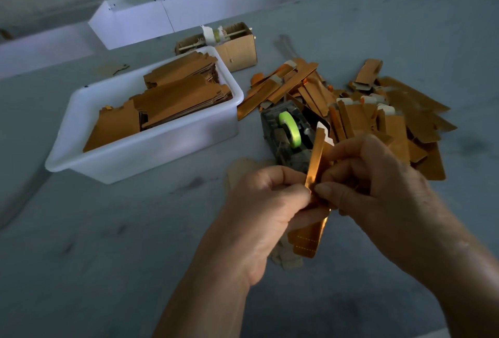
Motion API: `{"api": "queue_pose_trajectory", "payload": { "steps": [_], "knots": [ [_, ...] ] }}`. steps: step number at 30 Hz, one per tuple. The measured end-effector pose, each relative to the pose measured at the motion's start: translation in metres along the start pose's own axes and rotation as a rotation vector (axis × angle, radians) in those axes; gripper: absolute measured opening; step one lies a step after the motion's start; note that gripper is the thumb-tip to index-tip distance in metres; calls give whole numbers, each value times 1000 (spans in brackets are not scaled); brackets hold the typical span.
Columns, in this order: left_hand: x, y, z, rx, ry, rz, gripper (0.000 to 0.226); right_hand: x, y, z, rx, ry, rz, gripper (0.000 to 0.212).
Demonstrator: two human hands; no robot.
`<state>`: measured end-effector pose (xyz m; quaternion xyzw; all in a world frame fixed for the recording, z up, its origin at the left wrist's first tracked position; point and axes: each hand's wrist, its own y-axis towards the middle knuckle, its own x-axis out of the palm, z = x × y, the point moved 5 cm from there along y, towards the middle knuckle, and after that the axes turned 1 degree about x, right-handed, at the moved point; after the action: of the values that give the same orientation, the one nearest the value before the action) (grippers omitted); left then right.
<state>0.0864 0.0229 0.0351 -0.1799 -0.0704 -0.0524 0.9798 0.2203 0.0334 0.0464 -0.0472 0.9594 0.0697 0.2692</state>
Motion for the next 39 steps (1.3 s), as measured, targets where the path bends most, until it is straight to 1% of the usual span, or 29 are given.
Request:
{"api": "queue_pose_trajectory", "payload": {
  "steps": [3, 9, 12, 14, 19, 22, 24, 26, 28, 30, 32, 34, 36, 37, 39],
  "knots": [
    [0, -2, 0, 19, 16, -7, 6, 1, -1, 0, -1, -14, 22, 28],
    [-2, -3, -8, 107, 89, 98, 14, 4, -2, -2, 25, -66, 32, 28],
    [-1, -6, -11, 155, 94, 148, 16, 3, -4, -8, 28, -166, 41, 27],
    [0, -7, -12, 197, 139, 202, 17, 3, -5, -12, 28, -255, 78, 28],
    [2, -13, -8, 274, 235, 293, 19, -1, -5, -17, 89, -317, 141, 36],
    [-1, -18, 1, 301, 244, 271, 13, -4, -6, -19, 84, -339, 189, 53],
    [-3, -19, 6, 292, 256, 246, 12, -2, -5, -18, 55, -234, 145, 50],
    [-4, -19, 11, 281, 282, 219, 12, 3, -3, -15, 66, -8, 87, 42],
    [-6, -21, 14, 271, 331, 197, 15, 8, -1, -10, 83, 161, 29, 26],
    [-14, -20, 14, 253, 430, 209, 22, 9, 3, -7, 82, 196, 12, 13],
    [-36, -18, 12, 258, 552, 335, 27, 0, 11, -3, 80, 159, 86, 3],
    [-63, -14, 10, 262, 690, 515, 22, -15, 24, 5, 73, 57, 204, 9],
    [-85, -8, 0, 162, 865, 638, 27, -30, 43, 12, 76, -109, 302, 9],
    [-90, -5, -6, 92, 946, 648, 34, -36, 52, 15, 92, -204, 343, 9],
    [-93, 0, -20, -2, 985, 608, 46, -40, 64, 20, 152, -363, 418, 24]
  ]
}}
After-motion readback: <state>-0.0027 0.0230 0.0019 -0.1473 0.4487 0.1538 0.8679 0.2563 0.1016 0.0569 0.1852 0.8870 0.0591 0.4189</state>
